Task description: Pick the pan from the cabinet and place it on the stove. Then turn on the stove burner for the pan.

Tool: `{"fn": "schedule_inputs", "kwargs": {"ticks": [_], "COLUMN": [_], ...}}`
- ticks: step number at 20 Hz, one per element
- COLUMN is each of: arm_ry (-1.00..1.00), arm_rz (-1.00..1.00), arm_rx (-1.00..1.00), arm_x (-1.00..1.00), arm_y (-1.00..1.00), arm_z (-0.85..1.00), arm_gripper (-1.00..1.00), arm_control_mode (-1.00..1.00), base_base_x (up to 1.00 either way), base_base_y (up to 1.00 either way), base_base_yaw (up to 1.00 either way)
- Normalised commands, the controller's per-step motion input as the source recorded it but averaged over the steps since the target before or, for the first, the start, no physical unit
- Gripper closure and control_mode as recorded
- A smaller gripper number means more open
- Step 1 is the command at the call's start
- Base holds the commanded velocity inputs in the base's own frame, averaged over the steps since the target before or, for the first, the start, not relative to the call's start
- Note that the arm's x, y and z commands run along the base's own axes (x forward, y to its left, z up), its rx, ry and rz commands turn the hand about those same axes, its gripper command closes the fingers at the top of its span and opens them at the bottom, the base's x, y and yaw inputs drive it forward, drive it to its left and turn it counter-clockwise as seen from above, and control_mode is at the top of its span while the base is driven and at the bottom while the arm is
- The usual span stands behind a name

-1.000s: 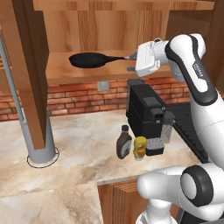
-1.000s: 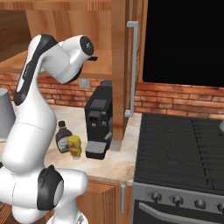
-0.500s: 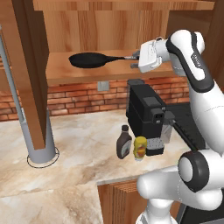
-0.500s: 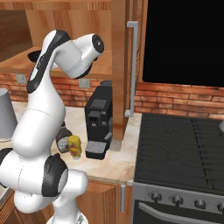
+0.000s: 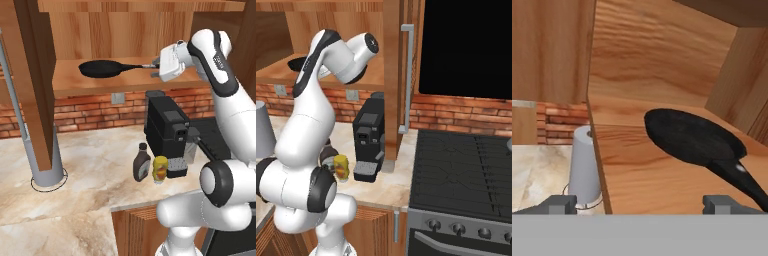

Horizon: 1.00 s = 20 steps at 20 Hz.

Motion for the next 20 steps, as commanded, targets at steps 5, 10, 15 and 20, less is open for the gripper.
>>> {"fn": "schedule_inputs", "kwargs": {"ticks": [5,10,15,20], "arm_ry": [0.00,0.00,0.00,0.00], "arm_rz": [0.00,0.00,0.00,0.00], "arm_rx": [-0.05,-0.01,0.00,0.00], "arm_x": [0.16,0.14,0.03,0.16], "arm_y": [0.00,0.00,0.00,0.00], "arm_z": [-0.12,-0.12,-0.01,0.00], "arm_gripper": [-1.00,-1.00,-1.00,-1.00], "arm_control_mode": [-1.00,-1.00,-1.00,-1.00], "base_base_x": [0.00,0.00,0.00,0.00], "base_base_y": [0.00,0.00,0.00,0.00], "base_base_yaw": [0.00,0.00,0.00,0.00]}}
